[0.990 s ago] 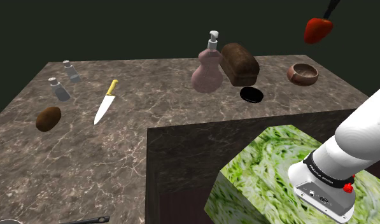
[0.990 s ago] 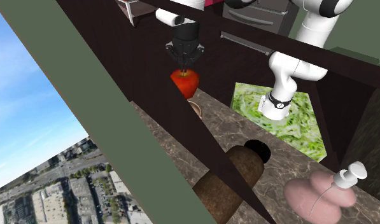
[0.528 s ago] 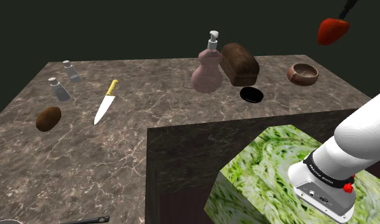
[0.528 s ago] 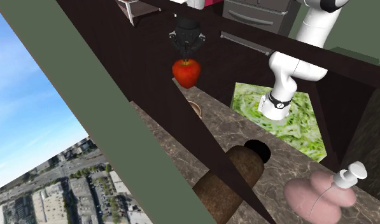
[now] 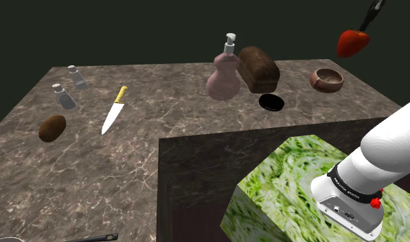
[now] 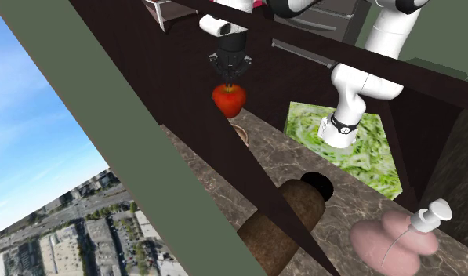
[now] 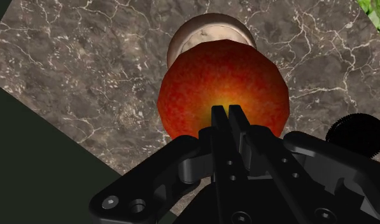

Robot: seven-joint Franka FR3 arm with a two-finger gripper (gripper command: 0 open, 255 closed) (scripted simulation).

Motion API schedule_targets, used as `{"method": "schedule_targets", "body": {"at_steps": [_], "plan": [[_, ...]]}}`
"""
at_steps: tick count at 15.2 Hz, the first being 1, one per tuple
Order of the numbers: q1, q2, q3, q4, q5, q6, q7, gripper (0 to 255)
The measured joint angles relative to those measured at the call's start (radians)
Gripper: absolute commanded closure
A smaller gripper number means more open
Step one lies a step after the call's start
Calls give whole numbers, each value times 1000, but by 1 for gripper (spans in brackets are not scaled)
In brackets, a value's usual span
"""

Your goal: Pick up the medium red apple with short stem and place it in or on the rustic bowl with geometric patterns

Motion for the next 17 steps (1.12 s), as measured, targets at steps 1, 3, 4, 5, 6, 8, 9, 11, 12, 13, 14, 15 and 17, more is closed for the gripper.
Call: {"method": "schedule_targets", "body": {"at_steps": [1,3,4,5,6,8,9,11,12,13,14,15,17], "plan": [[1,-1,1,-16,-1,14,5,255],[0,-6,0,-47,-5,41,5,255],[-1,-5,0,-59,-4,55,6,255],[-1,-8,-1,-76,-6,70,6,255],[-1,-9,0,-90,-8,82,9,255],[-1,-8,0,-114,-7,107,11,255],[-2,-6,-1,-127,-6,122,10,255],[-1,-3,-1,-148,-5,145,12,255],[-2,-7,-1,-167,-9,161,14,255],[-2,-4,-2,-178,-7,174,14,255],[-3,2,-4,-187,-4,187,12,255],[-4,0,-5,-203,-5,203,12,255],[-3,4,-5,-223,-4,225,13,255]]}}
